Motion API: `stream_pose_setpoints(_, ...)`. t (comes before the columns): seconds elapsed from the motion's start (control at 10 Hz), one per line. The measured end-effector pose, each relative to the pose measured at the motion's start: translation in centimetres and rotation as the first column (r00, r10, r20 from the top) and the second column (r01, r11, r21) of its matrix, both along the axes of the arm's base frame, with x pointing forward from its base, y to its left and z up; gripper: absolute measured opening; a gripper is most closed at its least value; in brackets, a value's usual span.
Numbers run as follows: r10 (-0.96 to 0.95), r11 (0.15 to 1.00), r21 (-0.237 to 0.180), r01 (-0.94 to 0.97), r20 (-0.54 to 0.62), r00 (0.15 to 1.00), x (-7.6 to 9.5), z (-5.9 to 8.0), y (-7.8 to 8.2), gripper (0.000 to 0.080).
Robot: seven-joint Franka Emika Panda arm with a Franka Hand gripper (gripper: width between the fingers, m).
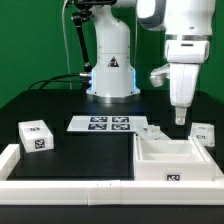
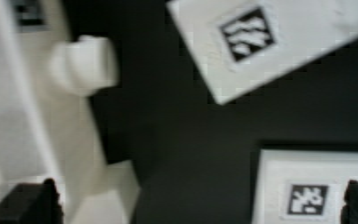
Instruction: Assemble cabinet
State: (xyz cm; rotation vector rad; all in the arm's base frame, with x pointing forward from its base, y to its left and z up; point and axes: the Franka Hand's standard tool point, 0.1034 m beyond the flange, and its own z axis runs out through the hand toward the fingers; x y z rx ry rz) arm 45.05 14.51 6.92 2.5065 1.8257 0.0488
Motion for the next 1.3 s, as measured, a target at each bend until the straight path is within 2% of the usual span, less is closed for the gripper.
stream_pose_setpoints(0.2,-0.070,0.997,0.032,0.069,0.008,0.998,-2.1,-1.1,3.2,0.0797)
stream_pose_setpoints(0.3,-0.085,0.995,0.047,0.085,0.010,0.996,-3.0,-1.7,4.3,0.0797)
stream_pose_setpoints(0.8,-0.070,0.996,0.046,0.070,0.007,0.997,-3.1,-1.9,4.2,0.0797)
stream_pose_setpoints(0.9,-0.071,0.995,0.074,0.069,0.019,0.997,-3.7,-2.6,5.1,0.0797)
stream_pose_setpoints(1.1,-0.064,0.993,0.100,0.062,0.018,0.998,-5.0,-3.9,6.2,0.0797)
stream_pose_setpoints(1.3,-0.065,0.991,0.114,0.064,0.007,0.998,-6.3,-5.3,6.0,0.0797)
